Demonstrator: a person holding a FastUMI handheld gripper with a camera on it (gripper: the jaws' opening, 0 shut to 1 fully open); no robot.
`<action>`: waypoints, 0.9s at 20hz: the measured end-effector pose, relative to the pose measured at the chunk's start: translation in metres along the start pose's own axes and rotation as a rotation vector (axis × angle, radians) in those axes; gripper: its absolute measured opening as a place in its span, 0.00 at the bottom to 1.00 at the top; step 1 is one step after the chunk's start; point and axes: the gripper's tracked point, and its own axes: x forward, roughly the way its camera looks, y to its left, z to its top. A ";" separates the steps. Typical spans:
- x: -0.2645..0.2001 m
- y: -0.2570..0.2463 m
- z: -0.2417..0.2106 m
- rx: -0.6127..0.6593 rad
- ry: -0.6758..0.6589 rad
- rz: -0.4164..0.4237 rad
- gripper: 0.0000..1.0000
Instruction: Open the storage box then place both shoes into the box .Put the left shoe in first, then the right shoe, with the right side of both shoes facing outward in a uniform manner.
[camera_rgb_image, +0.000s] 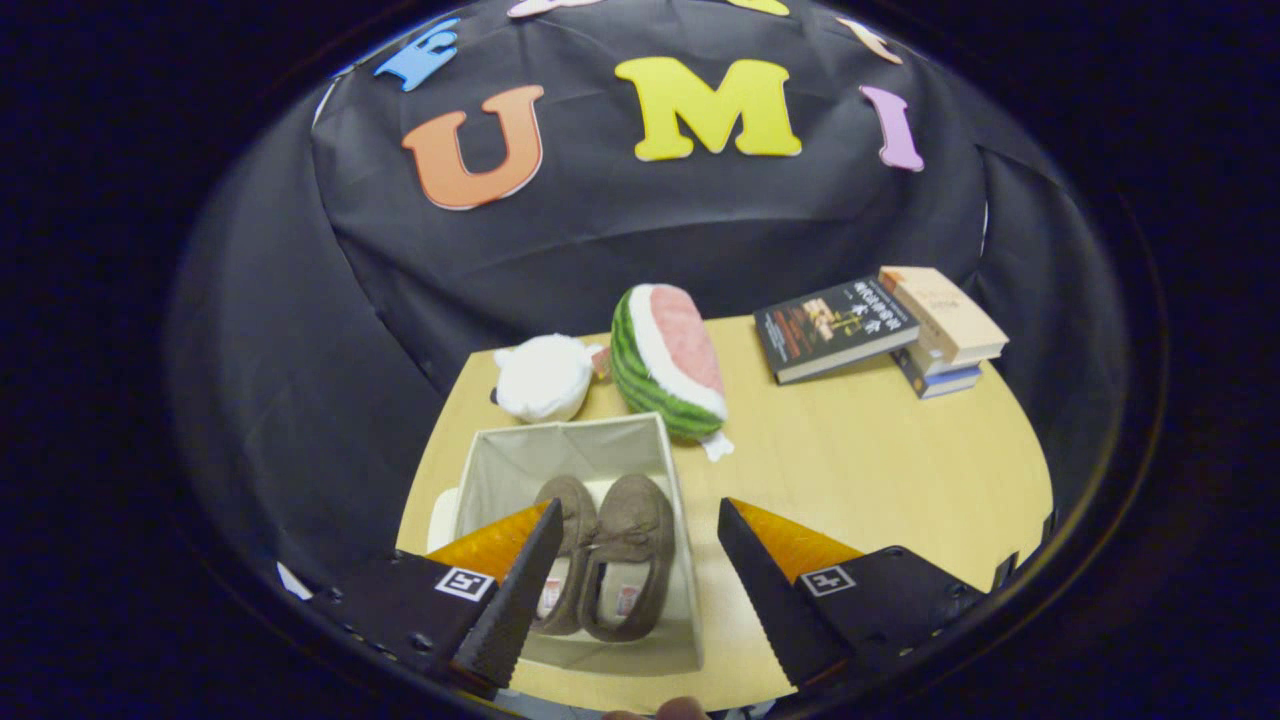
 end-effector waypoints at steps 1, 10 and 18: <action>-0.011 -0.007 0.010 -0.004 -0.033 -0.004 0.95; -0.143 -0.095 0.104 -0.051 -0.394 -0.087 0.96; -0.214 -0.132 0.100 -0.068 -0.550 -0.113 0.96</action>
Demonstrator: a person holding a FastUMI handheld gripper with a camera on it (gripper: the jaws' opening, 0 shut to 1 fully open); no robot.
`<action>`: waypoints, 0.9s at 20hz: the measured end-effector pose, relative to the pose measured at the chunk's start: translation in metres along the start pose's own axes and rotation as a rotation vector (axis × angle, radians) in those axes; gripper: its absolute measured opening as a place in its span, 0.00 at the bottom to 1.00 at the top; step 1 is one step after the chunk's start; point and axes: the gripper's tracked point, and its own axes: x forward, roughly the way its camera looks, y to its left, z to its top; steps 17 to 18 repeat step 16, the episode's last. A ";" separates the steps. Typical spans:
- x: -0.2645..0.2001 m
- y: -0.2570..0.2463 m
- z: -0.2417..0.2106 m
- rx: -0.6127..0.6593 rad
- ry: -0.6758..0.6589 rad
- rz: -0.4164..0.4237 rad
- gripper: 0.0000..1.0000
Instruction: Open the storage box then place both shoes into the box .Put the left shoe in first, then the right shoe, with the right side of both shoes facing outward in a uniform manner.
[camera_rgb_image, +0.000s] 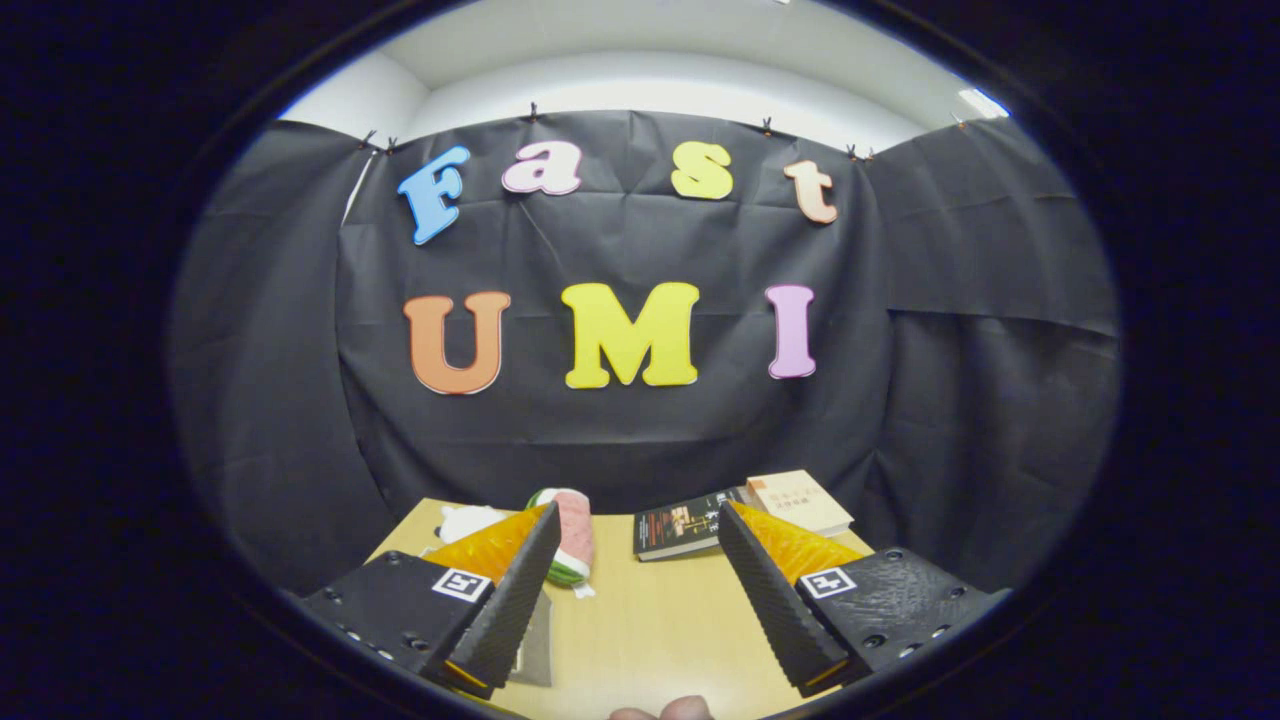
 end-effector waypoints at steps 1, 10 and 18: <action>-0.005 -0.003 -0.001 0.006 -0.004 -0.001 0.96; -0.020 -0.004 -0.018 0.045 -0.013 0.018 0.96; -0.019 0.004 -0.019 0.044 -0.021 0.055 0.96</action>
